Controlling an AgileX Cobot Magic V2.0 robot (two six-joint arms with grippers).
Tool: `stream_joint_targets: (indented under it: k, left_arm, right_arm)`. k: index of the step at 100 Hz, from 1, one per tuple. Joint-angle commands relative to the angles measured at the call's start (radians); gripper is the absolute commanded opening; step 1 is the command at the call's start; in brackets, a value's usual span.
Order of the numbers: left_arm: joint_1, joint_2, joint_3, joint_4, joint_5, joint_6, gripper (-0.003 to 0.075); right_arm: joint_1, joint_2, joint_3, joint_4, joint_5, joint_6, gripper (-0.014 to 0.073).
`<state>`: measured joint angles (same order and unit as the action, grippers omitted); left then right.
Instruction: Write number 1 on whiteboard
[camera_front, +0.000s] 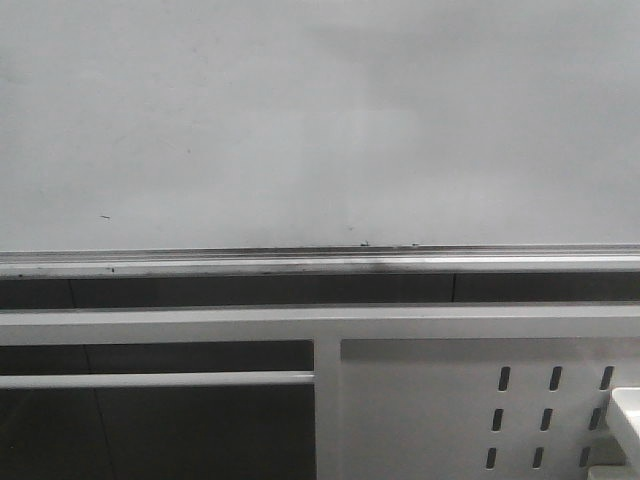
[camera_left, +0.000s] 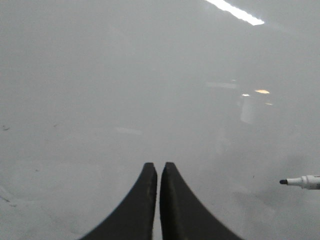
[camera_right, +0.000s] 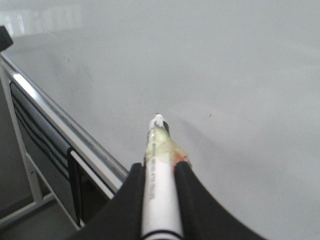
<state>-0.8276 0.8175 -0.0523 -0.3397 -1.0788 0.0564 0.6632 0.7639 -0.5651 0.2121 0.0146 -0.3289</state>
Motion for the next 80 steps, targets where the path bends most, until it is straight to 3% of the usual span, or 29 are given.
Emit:
stream_joint_targets:
  k: [1, 33, 52, 80]
  left_arm:
    - [0.0, -0.006, -0.018, -0.003, -0.097, -0.015, -0.002]
    - [0.0, -0.006, -0.018, -0.009, -0.093, -0.013, -0.002]
    - [0.0, -0.006, -0.018, -0.009, -0.093, -0.013, -0.002]
    - [0.0, -0.006, -0.018, -0.01, -0.099, -0.013, -0.002]
  right_arm:
    - [-0.006, 0.017, -0.023, 0.008, -0.147, 0.002, -0.0069]
    - [-0.015, 0.123, -0.026, 0.006, -0.188, -0.01, -0.0069]
    - [-0.075, 0.13, -0.029, 0.0, -0.202, -0.02, -0.0069]
    - [-0.137, 0.2, -0.043, -0.009, -0.112, -0.02, -0.0069]
